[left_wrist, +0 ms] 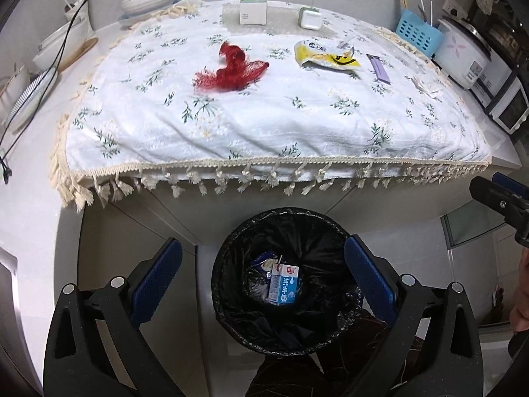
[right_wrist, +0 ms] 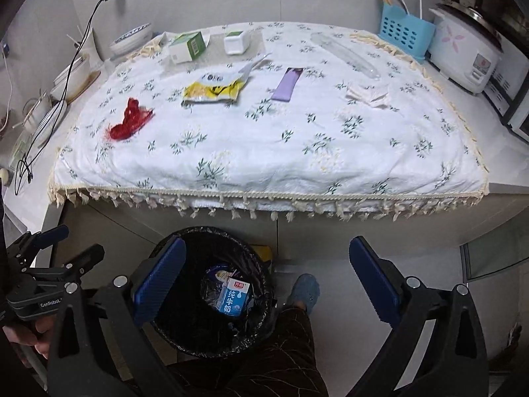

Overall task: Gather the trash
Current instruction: 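Raise both open tools back above the table, then grasp the red mesh bag with the left tool while the right tool grasps the clear plastic tube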

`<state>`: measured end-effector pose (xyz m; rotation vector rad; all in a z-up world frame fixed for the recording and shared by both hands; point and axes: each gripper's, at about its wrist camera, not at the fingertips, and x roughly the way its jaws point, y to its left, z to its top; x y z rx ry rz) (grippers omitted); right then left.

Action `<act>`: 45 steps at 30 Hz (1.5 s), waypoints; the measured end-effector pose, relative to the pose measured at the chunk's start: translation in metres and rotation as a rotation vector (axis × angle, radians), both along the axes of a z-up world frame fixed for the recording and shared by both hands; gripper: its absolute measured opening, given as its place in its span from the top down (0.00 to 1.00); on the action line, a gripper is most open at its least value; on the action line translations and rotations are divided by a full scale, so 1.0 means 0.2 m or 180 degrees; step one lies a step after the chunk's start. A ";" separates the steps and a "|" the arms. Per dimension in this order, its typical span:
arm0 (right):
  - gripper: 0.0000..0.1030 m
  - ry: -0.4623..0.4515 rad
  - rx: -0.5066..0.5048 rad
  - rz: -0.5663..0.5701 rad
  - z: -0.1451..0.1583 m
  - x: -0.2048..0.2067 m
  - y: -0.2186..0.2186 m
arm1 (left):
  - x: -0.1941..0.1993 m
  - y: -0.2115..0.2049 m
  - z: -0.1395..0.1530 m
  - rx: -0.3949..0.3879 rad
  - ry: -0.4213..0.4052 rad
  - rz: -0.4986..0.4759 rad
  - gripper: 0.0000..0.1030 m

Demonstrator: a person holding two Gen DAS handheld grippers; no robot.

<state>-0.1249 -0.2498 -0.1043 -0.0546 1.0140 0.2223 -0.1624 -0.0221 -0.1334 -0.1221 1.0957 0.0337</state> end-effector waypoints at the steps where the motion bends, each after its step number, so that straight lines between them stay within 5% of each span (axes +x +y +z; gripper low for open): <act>1: 0.08 -0.0019 0.0005 -0.0003 0.01 0.01 -0.01 | 0.01 0.00 0.02 0.0003 -0.0003 -0.0009 0.07; 26: 0.08 -0.0225 0.0076 0.0006 0.27 0.36 -0.16 | 0.40 0.08 0.31 0.0022 -0.0161 0.0189 0.07; 38: 0.12 0.0015 -0.0072 0.0058 0.13 0.79 -0.23 | 0.75 0.23 0.10 0.0049 0.0171 0.0486 0.11; 45: 0.19 0.0141 -0.0147 0.0062 0.08 1.25 -0.31 | 0.90 0.26 -0.02 0.0006 0.0358 0.0585 0.16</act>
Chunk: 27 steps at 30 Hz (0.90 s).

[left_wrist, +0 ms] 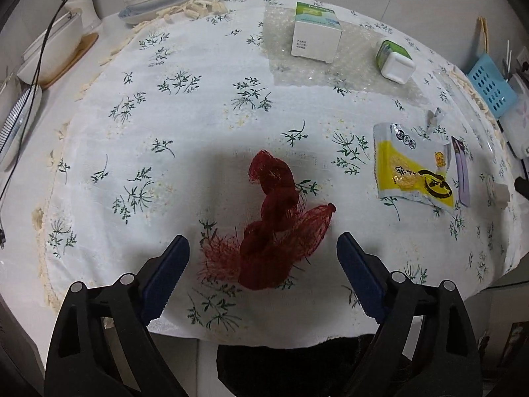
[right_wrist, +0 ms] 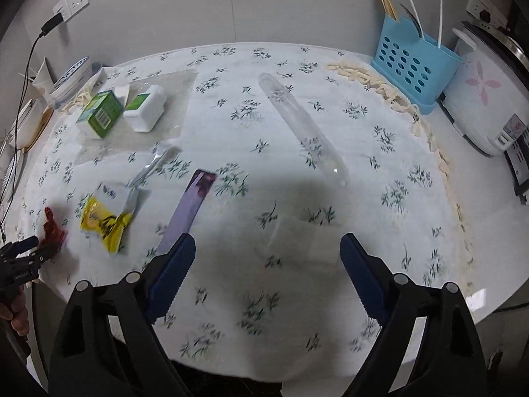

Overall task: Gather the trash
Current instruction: 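Grasp the red mesh bag with the left tool while the right tool grasps the clear plastic tube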

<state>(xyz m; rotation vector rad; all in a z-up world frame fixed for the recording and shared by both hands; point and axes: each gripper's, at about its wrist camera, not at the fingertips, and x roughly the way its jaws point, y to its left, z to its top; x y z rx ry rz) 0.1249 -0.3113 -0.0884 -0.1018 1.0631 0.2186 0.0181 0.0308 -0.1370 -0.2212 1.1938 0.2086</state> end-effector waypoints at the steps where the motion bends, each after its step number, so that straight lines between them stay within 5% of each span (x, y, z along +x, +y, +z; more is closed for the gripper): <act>1: 0.20 0.0009 -0.0013 0.0010 0.00 0.08 -0.01 | 0.02 0.00 -0.01 -0.0002 0.0019 0.0007 0.19; 12: 0.39 0.0301 -0.0335 0.0375 -0.13 0.69 0.10 | 0.12 -0.05 -0.02 0.0224 0.0170 -0.0056 0.39; 19: 0.50 0.0523 -0.0426 0.0324 -0.24 0.81 0.12 | 0.15 -0.07 0.00 0.0229 0.0307 -0.0044 0.79; 27: 0.73 0.0643 -0.0451 0.0253 -0.28 0.87 0.12 | 0.15 -0.06 0.01 0.0169 0.0308 -0.0033 0.86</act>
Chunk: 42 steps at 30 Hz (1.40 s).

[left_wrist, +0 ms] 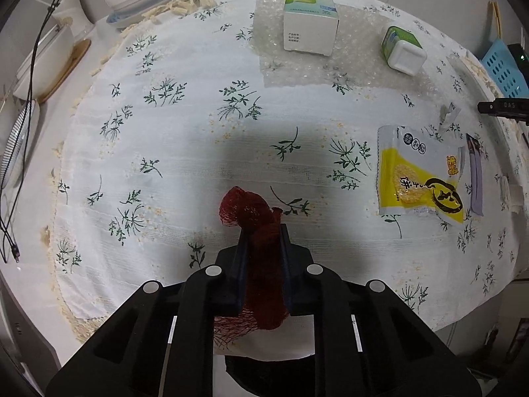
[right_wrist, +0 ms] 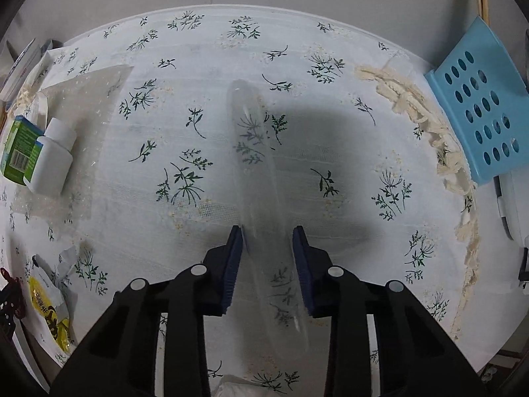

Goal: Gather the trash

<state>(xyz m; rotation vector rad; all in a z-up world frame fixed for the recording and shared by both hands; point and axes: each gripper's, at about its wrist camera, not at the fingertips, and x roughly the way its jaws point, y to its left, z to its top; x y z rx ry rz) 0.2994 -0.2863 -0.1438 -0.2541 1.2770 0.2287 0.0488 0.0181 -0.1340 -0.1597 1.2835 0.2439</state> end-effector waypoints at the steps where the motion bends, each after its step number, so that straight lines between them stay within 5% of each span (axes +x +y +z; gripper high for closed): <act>1: 0.74 -0.0026 -0.0020 -0.0033 0.00 0.00 0.00 | 0.00 0.00 0.00 -0.0013 -0.0006 0.0000 0.86; 42: 0.74 -0.0792 0.0477 -0.0235 0.59 -0.88 0.04 | -0.26 -0.04 0.26 -0.0138 -0.0443 -0.0299 0.87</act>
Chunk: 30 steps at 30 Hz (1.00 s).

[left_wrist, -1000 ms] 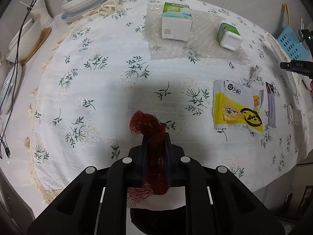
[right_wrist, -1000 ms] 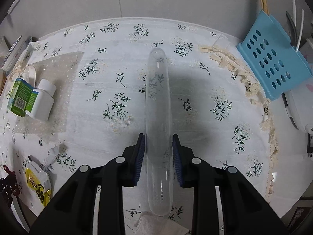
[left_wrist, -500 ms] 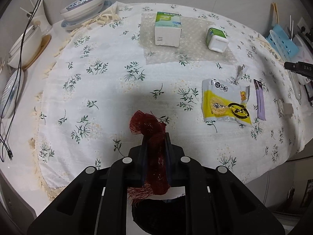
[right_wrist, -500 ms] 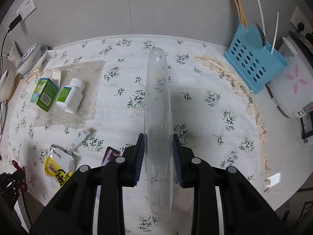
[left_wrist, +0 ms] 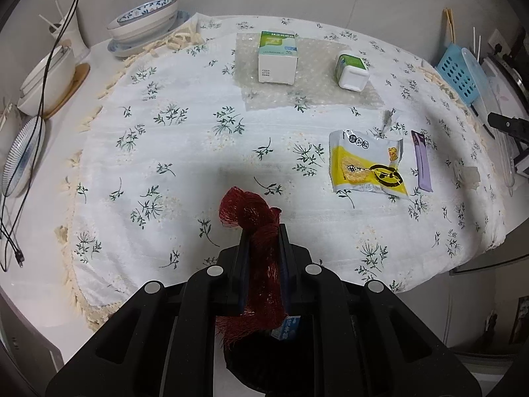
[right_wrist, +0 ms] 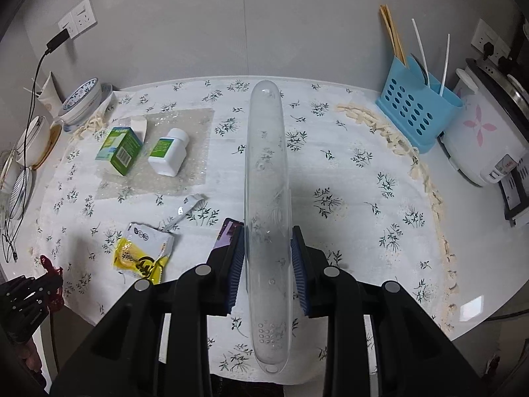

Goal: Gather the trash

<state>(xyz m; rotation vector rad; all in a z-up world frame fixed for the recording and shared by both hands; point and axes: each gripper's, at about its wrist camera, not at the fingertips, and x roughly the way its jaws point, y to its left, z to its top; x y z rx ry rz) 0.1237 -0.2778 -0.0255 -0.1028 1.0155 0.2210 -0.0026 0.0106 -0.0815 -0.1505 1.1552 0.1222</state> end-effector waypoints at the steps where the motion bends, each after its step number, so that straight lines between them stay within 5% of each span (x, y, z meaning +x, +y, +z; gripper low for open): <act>1: 0.74 -0.0016 0.0015 -0.0002 0.01 -0.03 0.00 | -0.01 0.00 0.01 0.0000 -0.0009 -0.0007 0.87; 12: 0.74 -0.0118 0.0135 0.0053 0.09 -0.33 0.09 | -0.13 -0.01 0.06 -0.0012 -0.0087 -0.0073 0.87; 30: 0.74 0.0029 0.0198 0.0216 -0.02 -0.66 0.24 | -0.32 -0.03 0.07 -0.0073 -0.0144 -0.0162 0.87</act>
